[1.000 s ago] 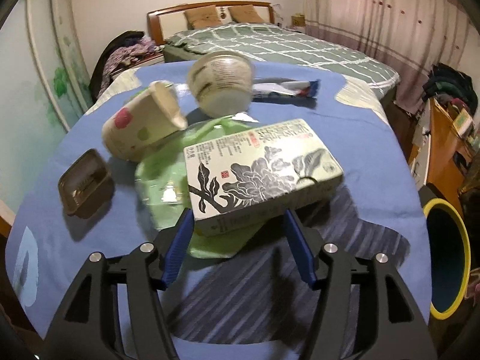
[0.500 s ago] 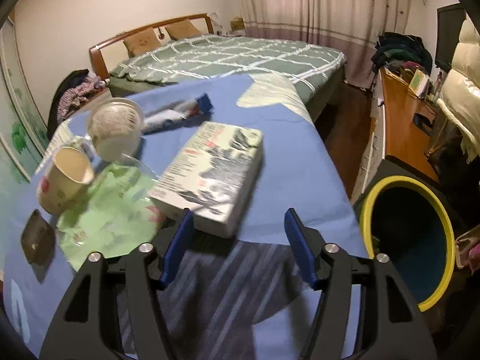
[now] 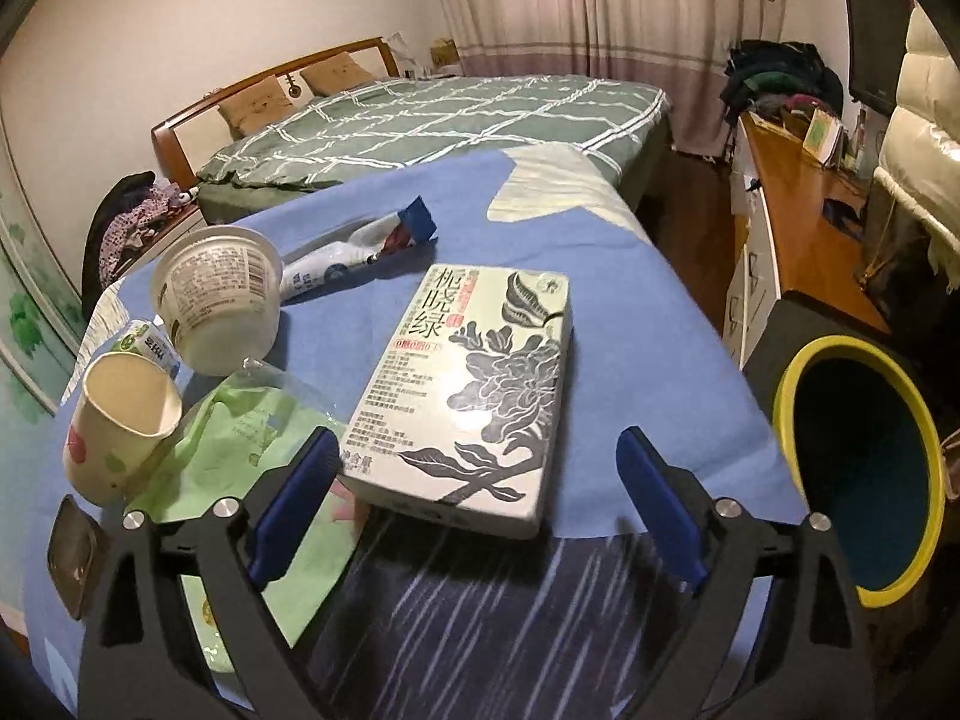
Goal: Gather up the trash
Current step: 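Grasp the white flower-print box with the right tool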
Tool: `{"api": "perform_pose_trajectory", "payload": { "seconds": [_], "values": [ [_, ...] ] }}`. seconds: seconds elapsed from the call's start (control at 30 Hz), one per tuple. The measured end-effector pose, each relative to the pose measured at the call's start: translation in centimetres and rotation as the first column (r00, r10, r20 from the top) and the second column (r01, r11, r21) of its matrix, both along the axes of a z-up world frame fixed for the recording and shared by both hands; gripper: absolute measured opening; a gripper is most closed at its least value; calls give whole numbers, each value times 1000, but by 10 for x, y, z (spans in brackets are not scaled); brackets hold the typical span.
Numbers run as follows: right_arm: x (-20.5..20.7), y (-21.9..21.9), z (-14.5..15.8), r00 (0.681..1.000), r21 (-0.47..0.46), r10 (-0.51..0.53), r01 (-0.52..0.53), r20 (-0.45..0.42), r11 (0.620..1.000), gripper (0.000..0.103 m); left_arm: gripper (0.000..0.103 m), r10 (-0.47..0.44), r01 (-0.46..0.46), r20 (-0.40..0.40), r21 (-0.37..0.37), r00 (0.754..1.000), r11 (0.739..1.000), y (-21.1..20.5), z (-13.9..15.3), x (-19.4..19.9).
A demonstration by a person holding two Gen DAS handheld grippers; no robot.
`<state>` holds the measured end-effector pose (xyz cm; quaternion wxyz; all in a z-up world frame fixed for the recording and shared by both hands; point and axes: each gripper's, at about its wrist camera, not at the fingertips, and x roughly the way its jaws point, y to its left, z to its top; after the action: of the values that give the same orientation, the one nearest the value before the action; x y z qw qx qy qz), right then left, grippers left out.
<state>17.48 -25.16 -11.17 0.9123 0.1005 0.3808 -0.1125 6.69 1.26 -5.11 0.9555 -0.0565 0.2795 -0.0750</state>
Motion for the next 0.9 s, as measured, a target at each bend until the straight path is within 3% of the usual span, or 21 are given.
{"api": "perform_pose_trajectory", "payload": {
  "seconds": [0.43, 0.47, 0.5, 0.53, 0.9],
  "values": [
    [16, 2, -13, 998, -25, -45, 44, -47, 999, 93, 93, -15, 15, -6, -6, 1000, 1000, -5, 0, 1],
    [18, 1, -15, 998, -14, -37, 36, -56, 999, 91, 93, -15, 15, -6, -6, 1000, 1000, -5, -1, 1],
    [19, 0, -17, 998, -3, -26, 26, -64, 1000, 78, 93, -16, 16, -8, -8, 1000, 1000, -5, 0, 1],
    [20, 0, -19, 997, 2, -17, 17, -80, 1000, 73, 93, -17, 17, -7, -9, 1000, 1000, -5, -1, 1],
    [-16, -18, -3, 1000, 21, 24, -24, -19, 999, 71, 93, -32, 32, -21, 2, 999, 999, -12, -4, 5]
  ]
}}
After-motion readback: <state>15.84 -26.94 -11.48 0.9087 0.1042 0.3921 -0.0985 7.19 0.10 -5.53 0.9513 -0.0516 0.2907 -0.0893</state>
